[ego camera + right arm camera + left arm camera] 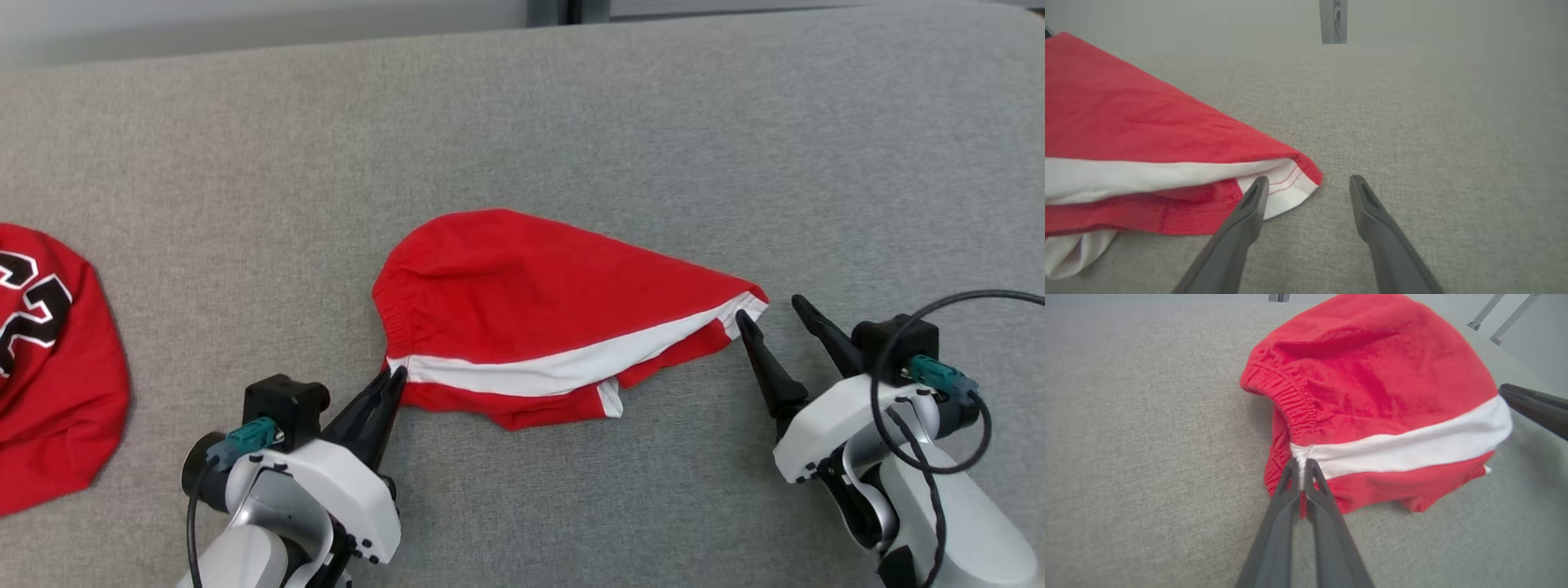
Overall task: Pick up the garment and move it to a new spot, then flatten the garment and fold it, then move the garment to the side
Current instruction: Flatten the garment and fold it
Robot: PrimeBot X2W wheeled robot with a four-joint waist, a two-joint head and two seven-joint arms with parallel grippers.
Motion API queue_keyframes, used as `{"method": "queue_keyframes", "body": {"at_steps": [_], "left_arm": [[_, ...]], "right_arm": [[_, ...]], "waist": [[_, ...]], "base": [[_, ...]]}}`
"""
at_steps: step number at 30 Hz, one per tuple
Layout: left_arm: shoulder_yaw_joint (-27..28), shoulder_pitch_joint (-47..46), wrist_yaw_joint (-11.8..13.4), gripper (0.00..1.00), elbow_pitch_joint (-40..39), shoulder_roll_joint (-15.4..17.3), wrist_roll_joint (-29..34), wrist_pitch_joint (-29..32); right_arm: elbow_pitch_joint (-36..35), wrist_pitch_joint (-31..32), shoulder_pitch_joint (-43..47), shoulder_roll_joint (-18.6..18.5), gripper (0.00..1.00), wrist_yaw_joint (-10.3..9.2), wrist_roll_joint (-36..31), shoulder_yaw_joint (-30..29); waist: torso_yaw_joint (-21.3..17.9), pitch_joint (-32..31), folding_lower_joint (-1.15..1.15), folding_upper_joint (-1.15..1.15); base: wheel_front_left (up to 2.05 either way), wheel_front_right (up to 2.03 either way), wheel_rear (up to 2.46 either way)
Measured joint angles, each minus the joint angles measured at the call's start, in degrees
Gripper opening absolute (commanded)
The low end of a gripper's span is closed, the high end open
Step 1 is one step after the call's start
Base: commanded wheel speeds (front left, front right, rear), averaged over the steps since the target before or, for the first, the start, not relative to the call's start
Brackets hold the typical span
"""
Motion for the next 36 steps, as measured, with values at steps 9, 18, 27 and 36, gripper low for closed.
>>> {"method": "queue_keyframes", "body": {"at_steps": [9, 18, 27, 36], "left_arm": [[-0.2, -1.3, -0.3, 0.00, 1.2, -0.5, 0.4, -1.5], [0.4, -1.7, 0.3, 0.00, 1.4, -0.4, 1.0, -4.0], [3.4, -3.6, 2.7, 0.00, -3.8, 1.5, 3.1, -7.8], [6.6, -10.3, 3.7, 0.00, -9.7, 4.5, 5.0, -7.8]], "right_arm": [[4.0, -0.6, -1.8, 0.0, 0.45, -0.01, 4.6, 3.7], [0.6, 0.2, 0.4, -0.2, 0.00, 0.00, 5.8, 4.0], [-10.5, 2.0, 1.3, -3.4, 0.00, -0.01, 4.0, 0.6], [-21.1, 6.0, -2.5, -7.7, 0.00, 0.00, 3.7, -2.7]], "waist": [[1.1, 1.8, 0.00, 0.00], [0.7, 0.9, 0.00, 0.00], [0.1, -2.7, 0.00, 0.00], [0.4, -6.8, 0.00, 0.00]], "base": [[0.00, 0.00, 0.00], [0.00, 0.00, 0.00], [0.00, 0.00, 0.00], [0.00, 0.00, 0.00]]}}
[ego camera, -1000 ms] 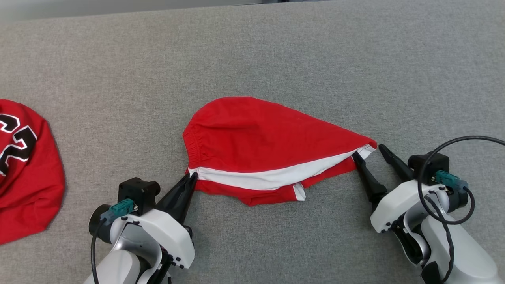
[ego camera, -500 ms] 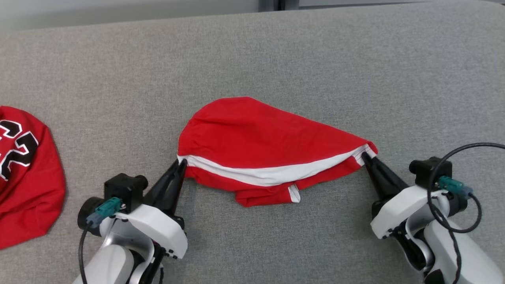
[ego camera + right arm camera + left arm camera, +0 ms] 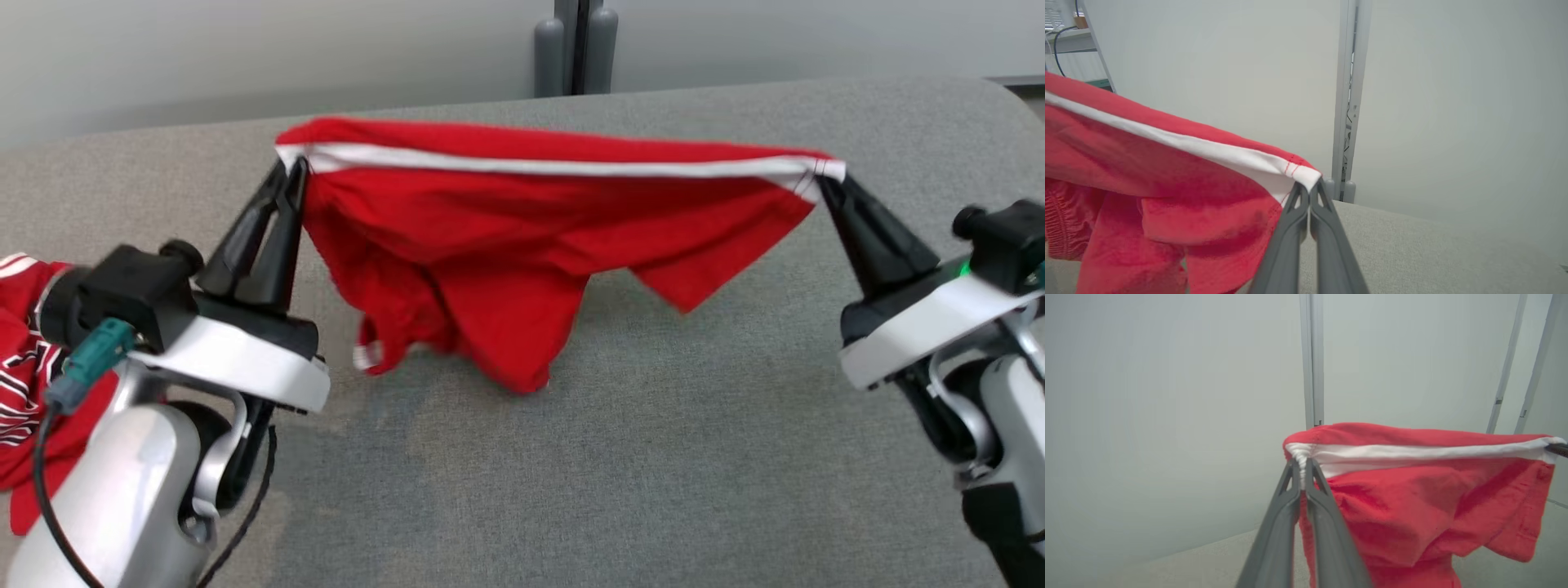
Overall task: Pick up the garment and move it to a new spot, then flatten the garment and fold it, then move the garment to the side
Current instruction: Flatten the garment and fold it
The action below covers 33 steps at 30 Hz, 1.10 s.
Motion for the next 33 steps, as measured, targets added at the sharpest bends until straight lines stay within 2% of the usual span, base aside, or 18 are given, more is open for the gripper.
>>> {"method": "queue_keyframes", "body": {"at_steps": [9, 20, 26, 33], "left_arm": [[0.5, -6.3, -0.3, 0.00, -2.7, 2.1, 1.0, 3.3], [0.2, -8.9, -0.6, 0.00, -2.3, 1.4, 0.7, 3.4], [0.0, -14.9, -2.5, 0.00, 0.7, 0.6, 0.4, 2.8], [-1.0, -29.4, -5.9, 0.00, 8.8, -2.2, 1.4, 1.4]], "right_arm": [[-7.5, 3.7, -5.5, -3.4, 0.00, 0.00, 0.4, -2.7], [-9.2, 6.2, -5.7, -2.1, 0.00, 0.00, 0.6, -5.0], [-6.3, 6.4, -11.8, -0.4, 0.00, 0.00, 2.0, -4.1], [3.3, 5.6, -26.5, 1.0, 0.00, 0.00, 4.4, -0.6]], "waist": [[-0.2, -3.5, 0.00, 0.00], [-0.6, -2.9, 0.00, 0.00], [-0.9, 0.2, 0.00, 0.00], [-1.4, 5.6, 0.00, 0.00]], "base": [[0.00, 0.00, 0.00], [0.00, 0.00, 0.00], [0.00, 0.00, 0.00], [0.00, 0.00, 0.00]]}}
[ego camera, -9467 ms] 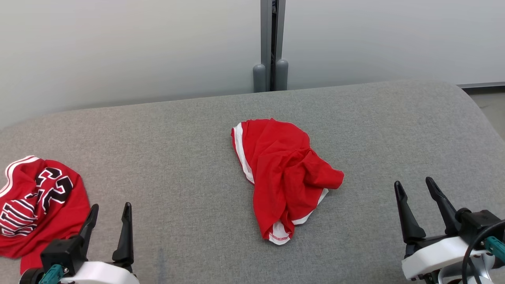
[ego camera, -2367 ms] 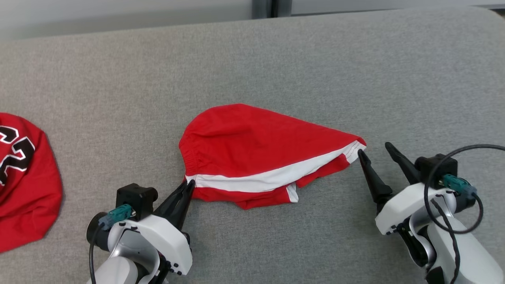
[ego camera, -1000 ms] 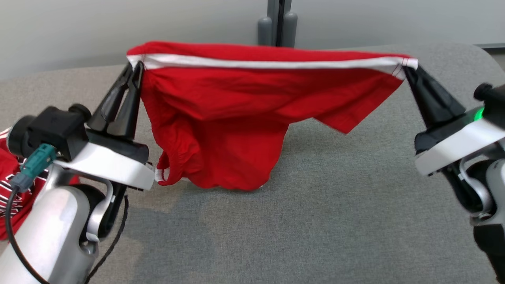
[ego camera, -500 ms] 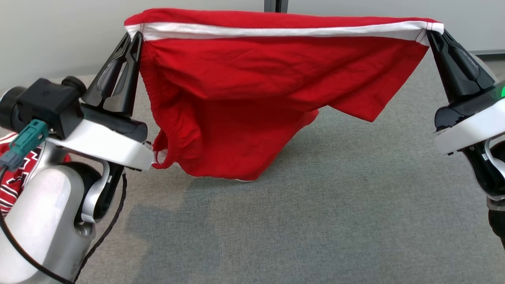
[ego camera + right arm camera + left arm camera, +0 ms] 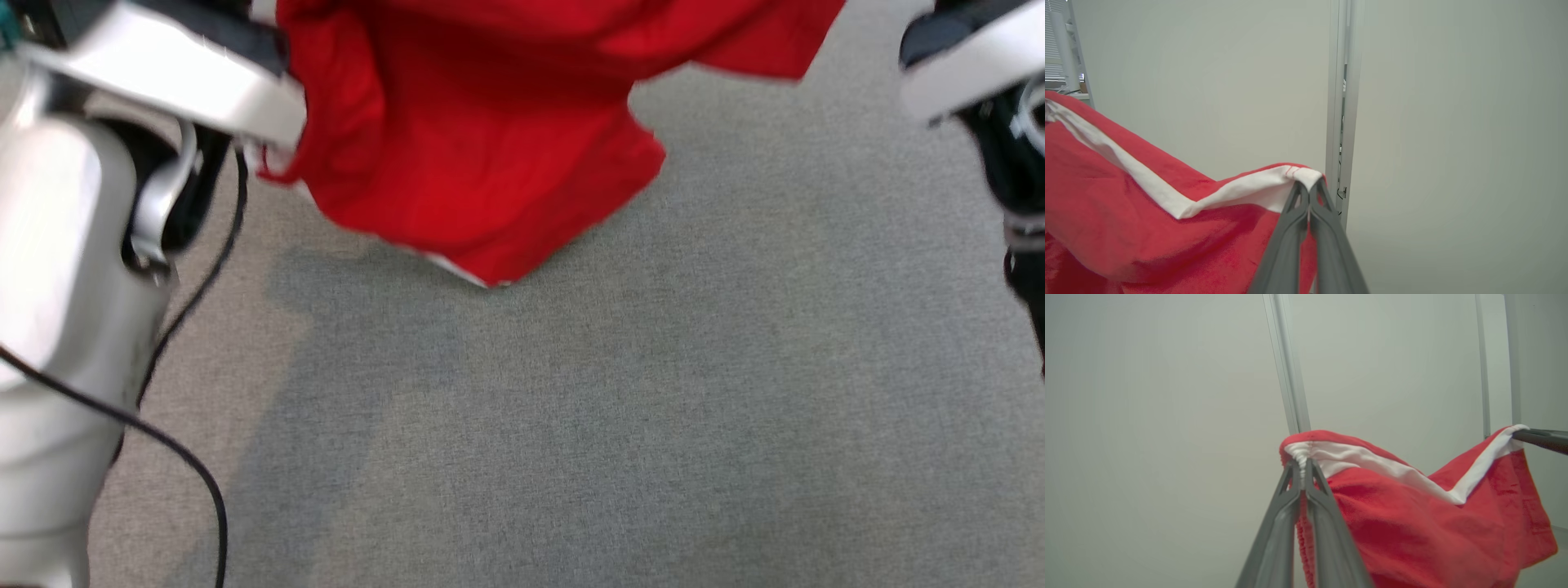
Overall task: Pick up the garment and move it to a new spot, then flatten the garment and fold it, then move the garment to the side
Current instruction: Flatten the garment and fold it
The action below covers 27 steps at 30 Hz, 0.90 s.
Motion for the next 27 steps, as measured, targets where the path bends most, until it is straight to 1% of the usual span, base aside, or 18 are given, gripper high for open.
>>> {"method": "queue_keyframes", "body": {"at_steps": [6, 11, 14, 17, 21, 22, 27], "left_arm": [[-0.2, -14.2, -3.1, 0.00, 13.1, -3.4, 1.1, -4.3], [0.2, -22.6, -4.9, 0.00, 25.3, -5.6, 1.4, -9.1], [0.5, -25.8, -5.7, 0.00, 32.5, -7.3, 0.4, -10.2], [0.4, -26.3, -6.5, 0.00, 40.4, -8.8, -0.8, -9.9], [0.1, -26.0, -7.8, 0.00, 48.8, -10.7, -2.9, -8.4], [0.1, -25.4, -8.4, 0.00, 51.5, -11.6, -4.0, -8.7], [0.0, -21.1, -9.3, 0.00, 57.4, -13.2, -6.2, -9.9]], "right_arm": [[11.1, -4.4, -15.2, 2.0, 0.00, 0.00, 1.0, 1.5], [22.0, -9.2, -24.9, 6.0, 0.00, 0.00, 0.7, 2.4], [28.8, -10.6, -28.7, 8.3, 0.00, 0.00, 0.6, 3.2], [35.4, -11.0, -29.6, 10.7, 0.00, -0.01, 1.4, 5.2], [41.0, -11.1, -29.7, 12.1, 0.00, 0.00, 3.0, 8.4], [42.4, -11.9, -29.3, 12.5, 0.00, 0.00, 4.2, 9.8], [44.5, -14.2, -23.5, 12.5, 0.00, -0.01, 8.4, 12.1]], "waist": [[-0.1, 4.5, 0.00, 0.00], [-0.8, 6.3, 0.00, 0.00], [-1.1, 7.0, 0.00, 0.00], [-1.4, 7.4, 0.00, 0.00], [-1.4, 7.9, 0.00, 0.00], [-1.3, 8.4, 0.00, 0.00], [-1.0, 8.8, 0.00, 0.00]], "base": [[0.00, 0.00, 0.00], [0.00, 0.00, 0.00], [0.00, 0.00, 0.00], [0.00, 0.00, 0.00], [0.00, 0.00, 0.00], [0.00, 0.00, 0.00], [0.00, 0.00, 0.00]]}}
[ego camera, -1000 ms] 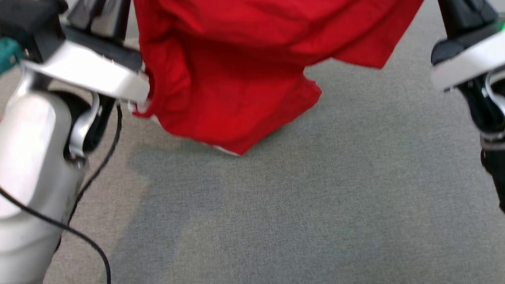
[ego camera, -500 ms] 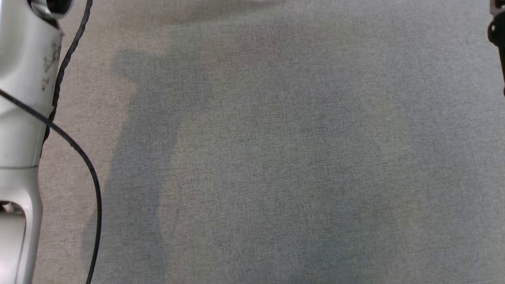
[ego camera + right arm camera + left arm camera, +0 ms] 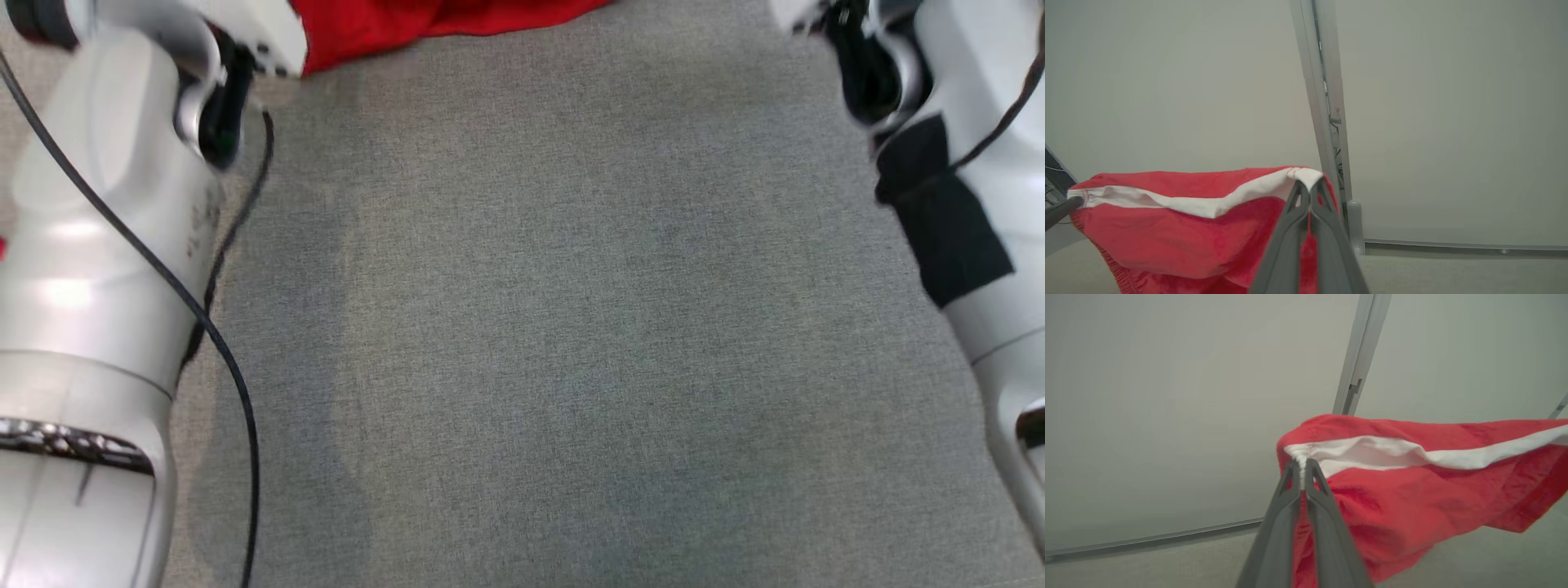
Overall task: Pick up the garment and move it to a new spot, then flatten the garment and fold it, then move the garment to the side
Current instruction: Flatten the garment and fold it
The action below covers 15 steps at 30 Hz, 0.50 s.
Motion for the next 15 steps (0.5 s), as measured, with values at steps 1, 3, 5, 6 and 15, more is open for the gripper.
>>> {"method": "queue_keyframes", "body": {"at_steps": [1, 3, 5, 6, 15], "left_arm": [[0.1, 1.3, -0.2, 0.00, 0.9, -0.3, -0.6, -0.5], [-0.1, 4.3, -0.4, 0.00, 1.9, -1.1, -1.3, -1.8], [-0.2, 7.6, -0.5, 0.00, 2.5, -1.4, -2.1, -3.0], [-0.2, 9.5, -0.6, 0.00, 2.6, -1.5, -2.3, -3.4], [0.7, 25.1, -0.8, 0.00, -4.2, -1.1, -2.6, -4.4]], "right_arm": [[0.1, -0.6, 1.6, -0.1, 0.00, 0.01, 0.8, 0.6], [-0.2, -1.7, 5.2, -0.6, 0.00, 0.01, 2.8, 1.5], [-1.1, -2.5, 9.3, -1.0, 0.00, 0.01, 4.4, 2.4], [-1.6, -2.9, 11.6, -1.3, 0.00, 0.01, 5.1, 3.2], [-9.6, -4.1, 29.7, -4.3, 0.00, 0.01, 8.6, 7.7]], "waist": [[0.0, -0.1, 0.00, 0.00], [0.1, -0.6, 0.00, 0.00], [0.2, -1.2, 0.00, 0.00], [0.2, -1.5, 0.00, 0.00], [0.5, -5.5, 0.00, 0.00]], "base": [[0.00, 0.00, 0.00], [0.00, 0.00, 0.00], [0.00, 0.00, 0.00], [0.00, 0.00, 0.00], [0.00, 0.00, 0.00]]}}
